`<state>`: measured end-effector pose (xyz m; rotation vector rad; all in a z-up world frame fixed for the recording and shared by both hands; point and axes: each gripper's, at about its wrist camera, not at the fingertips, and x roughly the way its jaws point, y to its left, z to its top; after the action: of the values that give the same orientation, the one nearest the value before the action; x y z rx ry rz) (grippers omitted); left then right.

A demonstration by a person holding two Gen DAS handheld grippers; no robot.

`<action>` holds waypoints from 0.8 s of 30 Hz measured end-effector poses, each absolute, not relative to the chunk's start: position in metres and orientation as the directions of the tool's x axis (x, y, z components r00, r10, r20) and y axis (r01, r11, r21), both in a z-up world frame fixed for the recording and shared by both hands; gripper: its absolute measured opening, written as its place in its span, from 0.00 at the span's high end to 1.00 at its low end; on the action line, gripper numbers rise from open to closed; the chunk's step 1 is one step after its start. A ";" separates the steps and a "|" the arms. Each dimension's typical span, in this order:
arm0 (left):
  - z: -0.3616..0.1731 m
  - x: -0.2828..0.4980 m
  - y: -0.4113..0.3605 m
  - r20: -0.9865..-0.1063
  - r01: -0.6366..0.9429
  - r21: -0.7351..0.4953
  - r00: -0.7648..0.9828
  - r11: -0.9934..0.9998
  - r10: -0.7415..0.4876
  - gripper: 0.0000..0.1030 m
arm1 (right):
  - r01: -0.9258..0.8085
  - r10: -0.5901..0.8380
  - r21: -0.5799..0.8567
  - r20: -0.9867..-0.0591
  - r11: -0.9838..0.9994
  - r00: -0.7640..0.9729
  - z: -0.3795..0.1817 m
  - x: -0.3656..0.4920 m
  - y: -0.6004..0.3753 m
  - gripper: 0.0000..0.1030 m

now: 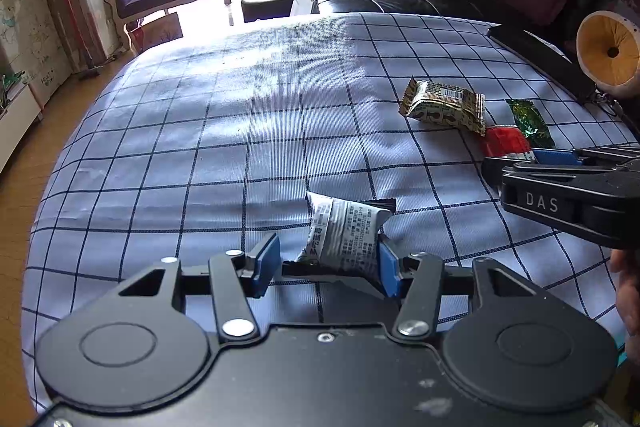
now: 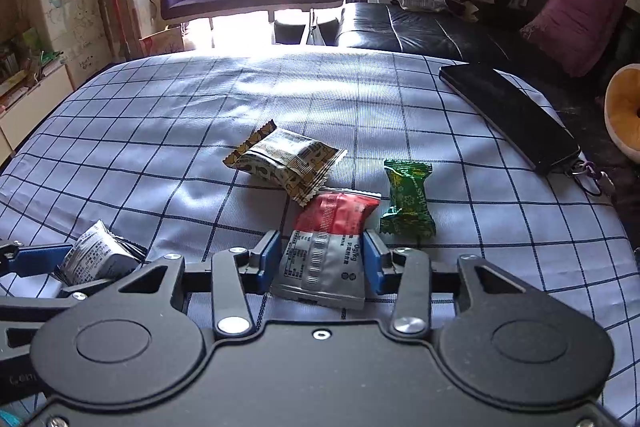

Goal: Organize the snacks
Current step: 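Grasp the red-white packet with the right gripper while the left holds the grey packet, then carry the grey packet and red-white packet over the gold tray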

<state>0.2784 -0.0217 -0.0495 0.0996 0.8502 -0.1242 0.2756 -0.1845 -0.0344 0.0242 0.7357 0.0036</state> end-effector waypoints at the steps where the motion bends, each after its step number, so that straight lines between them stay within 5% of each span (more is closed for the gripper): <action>1: -0.049 0.278 -0.022 -0.753 0.146 0.038 0.655 0.988 -0.068 0.47 | 0.007 0.015 0.030 -0.675 1.000 0.737 -0.033 0.274 -0.186 0.56; 24: 0.013 0.195 -0.017 -0.705 0.128 0.062 0.708 0.990 -0.047 0.54 | -0.024 0.093 0.120 -0.612 0.992 0.785 0.031 0.160 -0.207 0.58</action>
<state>0.1953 -0.0170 0.0133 0.1092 0.7786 -0.0975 0.1601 -0.2067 0.0312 0.1082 0.6653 0.0631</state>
